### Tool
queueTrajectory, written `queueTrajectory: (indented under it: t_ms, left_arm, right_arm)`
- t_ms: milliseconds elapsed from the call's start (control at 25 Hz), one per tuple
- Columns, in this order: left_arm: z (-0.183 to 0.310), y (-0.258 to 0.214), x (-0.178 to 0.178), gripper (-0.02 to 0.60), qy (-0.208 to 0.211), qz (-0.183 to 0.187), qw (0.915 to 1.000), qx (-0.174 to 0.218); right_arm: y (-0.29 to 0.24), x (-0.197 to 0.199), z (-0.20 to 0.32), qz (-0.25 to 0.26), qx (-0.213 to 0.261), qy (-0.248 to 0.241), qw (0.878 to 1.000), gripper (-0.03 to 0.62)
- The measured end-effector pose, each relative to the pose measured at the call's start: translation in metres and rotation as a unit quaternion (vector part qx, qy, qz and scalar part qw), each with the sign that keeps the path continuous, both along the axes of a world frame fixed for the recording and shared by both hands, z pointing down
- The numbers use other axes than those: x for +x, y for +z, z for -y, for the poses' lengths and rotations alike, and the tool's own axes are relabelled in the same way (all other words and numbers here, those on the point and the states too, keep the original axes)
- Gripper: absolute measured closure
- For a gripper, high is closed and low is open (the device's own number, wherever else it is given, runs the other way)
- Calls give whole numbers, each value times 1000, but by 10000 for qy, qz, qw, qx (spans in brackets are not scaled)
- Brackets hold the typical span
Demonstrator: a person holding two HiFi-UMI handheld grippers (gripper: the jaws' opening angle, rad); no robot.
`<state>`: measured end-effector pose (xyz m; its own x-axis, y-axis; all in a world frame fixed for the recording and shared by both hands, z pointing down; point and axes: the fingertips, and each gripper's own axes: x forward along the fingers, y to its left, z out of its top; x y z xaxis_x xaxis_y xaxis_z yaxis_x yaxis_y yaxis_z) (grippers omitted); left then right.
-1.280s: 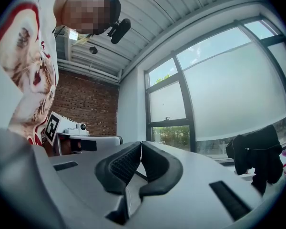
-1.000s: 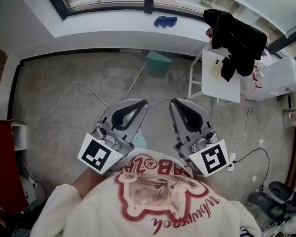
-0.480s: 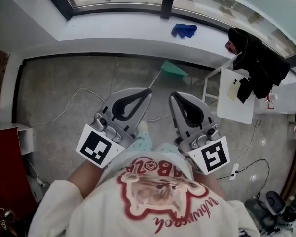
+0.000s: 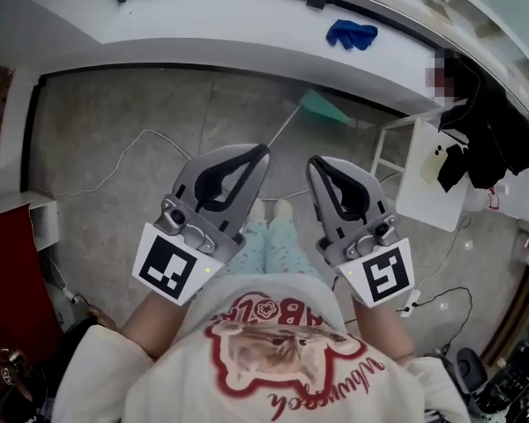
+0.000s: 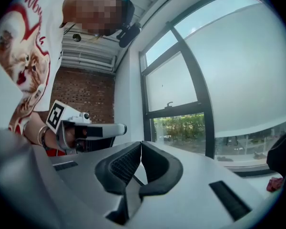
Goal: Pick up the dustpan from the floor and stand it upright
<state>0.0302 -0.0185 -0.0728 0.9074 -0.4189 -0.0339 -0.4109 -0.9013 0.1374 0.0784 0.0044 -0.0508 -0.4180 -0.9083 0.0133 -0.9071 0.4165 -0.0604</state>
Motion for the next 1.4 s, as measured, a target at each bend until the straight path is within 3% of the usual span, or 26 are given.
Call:
queueTrajectory:
  t_ms: [240, 440, 640, 680, 760, 1120, 1400]
  left_arm:
    - [40, 52, -10, 560, -392, 168, 9988, -258]
    - [74, 111, -11, 560, -687, 118, 9971, -312]
    - [72, 192, -14, 560, -772, 828, 9935, -93]
    - [70, 209, -14, 560, -754, 960, 9925, -83]
    - [65, 242, -17, 560, -702, 1126, 9911, -123]
    - [70, 342, -49, 560, -1075, 1100, 9875, -349]
    - [75, 400, -75, 560, -1497, 989, 9829, -407]
  right_arm:
    - [121, -3, 39, -811, -423, -477, 9947, 569]
    - [247, -7, 68, -1567, -914, -899, 9793, 569]
    - [355, -24, 73, -1758, -1164, -1183, 9703, 568]
    - [377, -27, 73, -1872, -1198, -1307, 9662, 561]
    - [421, -34, 72, -2112, -1297, -1556, 9562, 449]
    - [593, -77, 58, -3070, -1417, -3060, 8900, 414]
    - [716, -108, 37, -3912, -1284, -4160, 8108, 388]
